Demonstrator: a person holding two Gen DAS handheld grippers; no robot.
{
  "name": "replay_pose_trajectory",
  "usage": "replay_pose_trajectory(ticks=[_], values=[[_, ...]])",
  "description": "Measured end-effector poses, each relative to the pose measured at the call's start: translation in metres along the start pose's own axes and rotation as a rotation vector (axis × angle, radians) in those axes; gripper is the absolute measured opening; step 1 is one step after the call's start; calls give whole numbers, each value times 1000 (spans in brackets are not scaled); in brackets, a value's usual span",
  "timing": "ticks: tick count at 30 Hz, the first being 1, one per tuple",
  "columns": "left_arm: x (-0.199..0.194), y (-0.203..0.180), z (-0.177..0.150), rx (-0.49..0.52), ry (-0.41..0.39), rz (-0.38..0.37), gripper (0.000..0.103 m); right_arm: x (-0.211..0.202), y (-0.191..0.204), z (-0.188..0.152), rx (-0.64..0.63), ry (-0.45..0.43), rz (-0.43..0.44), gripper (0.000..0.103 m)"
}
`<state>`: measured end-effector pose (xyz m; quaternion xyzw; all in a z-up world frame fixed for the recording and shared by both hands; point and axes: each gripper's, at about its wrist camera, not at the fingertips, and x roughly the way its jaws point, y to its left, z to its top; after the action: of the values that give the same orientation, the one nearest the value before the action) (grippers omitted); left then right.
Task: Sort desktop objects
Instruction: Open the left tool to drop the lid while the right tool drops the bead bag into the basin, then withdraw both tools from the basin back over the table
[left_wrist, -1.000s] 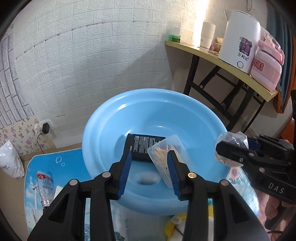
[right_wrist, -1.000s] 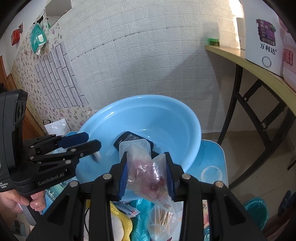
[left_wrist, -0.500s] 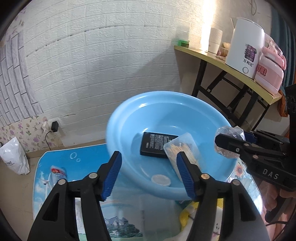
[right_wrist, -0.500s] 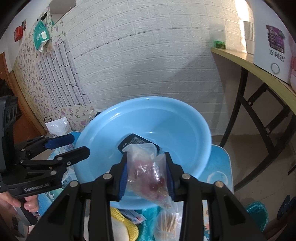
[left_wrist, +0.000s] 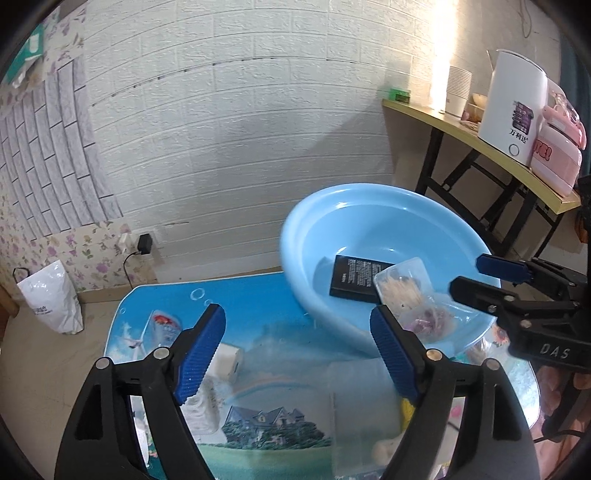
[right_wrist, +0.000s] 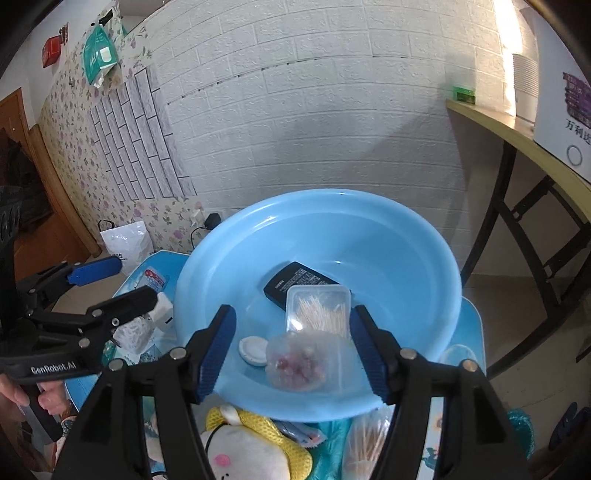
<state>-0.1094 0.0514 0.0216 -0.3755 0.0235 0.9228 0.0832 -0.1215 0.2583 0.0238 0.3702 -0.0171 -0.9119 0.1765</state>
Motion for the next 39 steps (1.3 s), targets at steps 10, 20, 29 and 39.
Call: replay_pose_trajectory(ticks=[10,20,29,39], values=[[-14,6,-16,-16,10,28,82,-22,-9,-14,39,-10,-28,64],[-28,20,-37,-49,21,62,86,-40,-14,-36,75,-4,-43,64],[-35,34,-48,-84,24,83,86,-49,-21,-49,108,6,-68,64],[-39,43,-57,-98,26,90,86,-50,-14,-60,97,27,-79,64]])
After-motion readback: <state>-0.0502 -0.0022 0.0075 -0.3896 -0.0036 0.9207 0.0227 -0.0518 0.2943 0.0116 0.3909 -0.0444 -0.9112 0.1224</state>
